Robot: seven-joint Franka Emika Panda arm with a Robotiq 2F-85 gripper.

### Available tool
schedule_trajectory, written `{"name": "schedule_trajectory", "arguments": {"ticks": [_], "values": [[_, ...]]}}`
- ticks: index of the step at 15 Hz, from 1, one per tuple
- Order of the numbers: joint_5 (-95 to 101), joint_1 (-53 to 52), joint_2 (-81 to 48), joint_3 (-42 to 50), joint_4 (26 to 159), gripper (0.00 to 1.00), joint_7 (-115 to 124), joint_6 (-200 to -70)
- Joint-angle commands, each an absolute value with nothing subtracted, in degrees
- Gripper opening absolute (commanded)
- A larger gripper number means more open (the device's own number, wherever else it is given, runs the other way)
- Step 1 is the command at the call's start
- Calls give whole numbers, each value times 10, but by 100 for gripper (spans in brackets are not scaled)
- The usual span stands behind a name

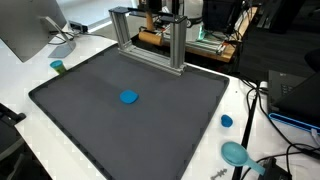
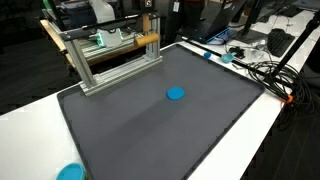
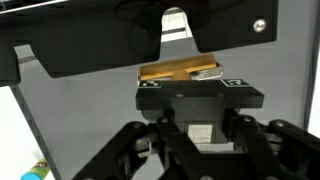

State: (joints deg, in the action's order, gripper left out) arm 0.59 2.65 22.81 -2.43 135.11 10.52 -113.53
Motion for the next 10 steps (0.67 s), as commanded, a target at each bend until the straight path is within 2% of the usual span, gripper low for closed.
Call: {"name": "schedule_trajectory", "arguments": {"ticks": [1,10], "values": [[11,25,278,-24,1381,22,116,-1117],[13,18,324,-20,1408,22,79,-1064]]}}
